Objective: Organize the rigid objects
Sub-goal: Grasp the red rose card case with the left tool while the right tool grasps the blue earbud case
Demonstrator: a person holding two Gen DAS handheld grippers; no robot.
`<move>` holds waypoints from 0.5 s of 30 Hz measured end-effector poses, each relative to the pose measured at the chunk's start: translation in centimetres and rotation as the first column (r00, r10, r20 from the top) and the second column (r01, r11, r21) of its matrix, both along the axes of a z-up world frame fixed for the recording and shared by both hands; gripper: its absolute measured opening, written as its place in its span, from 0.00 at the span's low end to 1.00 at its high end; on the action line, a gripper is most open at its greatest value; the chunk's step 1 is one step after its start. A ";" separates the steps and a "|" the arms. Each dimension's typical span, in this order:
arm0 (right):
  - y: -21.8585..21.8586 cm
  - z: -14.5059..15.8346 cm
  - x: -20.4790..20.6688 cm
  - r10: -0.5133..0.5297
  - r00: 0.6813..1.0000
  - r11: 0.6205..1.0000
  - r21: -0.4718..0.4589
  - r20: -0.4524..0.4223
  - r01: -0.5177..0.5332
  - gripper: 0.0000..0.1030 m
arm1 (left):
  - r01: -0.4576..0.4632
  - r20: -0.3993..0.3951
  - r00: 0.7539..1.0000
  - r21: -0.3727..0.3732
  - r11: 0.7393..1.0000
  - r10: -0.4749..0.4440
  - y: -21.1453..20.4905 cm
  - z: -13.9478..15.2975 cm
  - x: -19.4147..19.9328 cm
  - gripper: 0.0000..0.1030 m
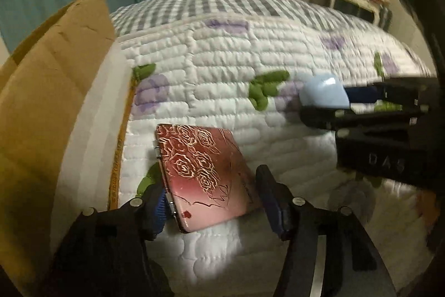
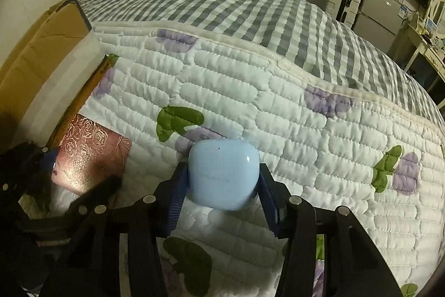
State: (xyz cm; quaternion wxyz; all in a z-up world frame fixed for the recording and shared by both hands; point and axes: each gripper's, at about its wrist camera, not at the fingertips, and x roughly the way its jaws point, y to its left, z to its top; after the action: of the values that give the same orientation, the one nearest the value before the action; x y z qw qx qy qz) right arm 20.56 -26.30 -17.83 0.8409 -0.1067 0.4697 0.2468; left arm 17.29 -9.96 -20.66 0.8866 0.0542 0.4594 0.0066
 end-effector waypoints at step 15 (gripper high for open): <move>-0.9 0.2 -0.8 -0.016 1.000 1.000 -0.007 0.007 0.016 0.48 | 0.070 -0.012 0.997 0.003 0.998 -0.070 -1.0 0.5 0.8 0.10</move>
State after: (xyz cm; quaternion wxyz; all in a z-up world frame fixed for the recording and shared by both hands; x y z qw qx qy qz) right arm 19.75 -27.25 -17.63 0.8439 -0.1069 0.4687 0.2382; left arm 18.11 -10.92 -20.16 0.8835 0.0719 0.4623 -0.0242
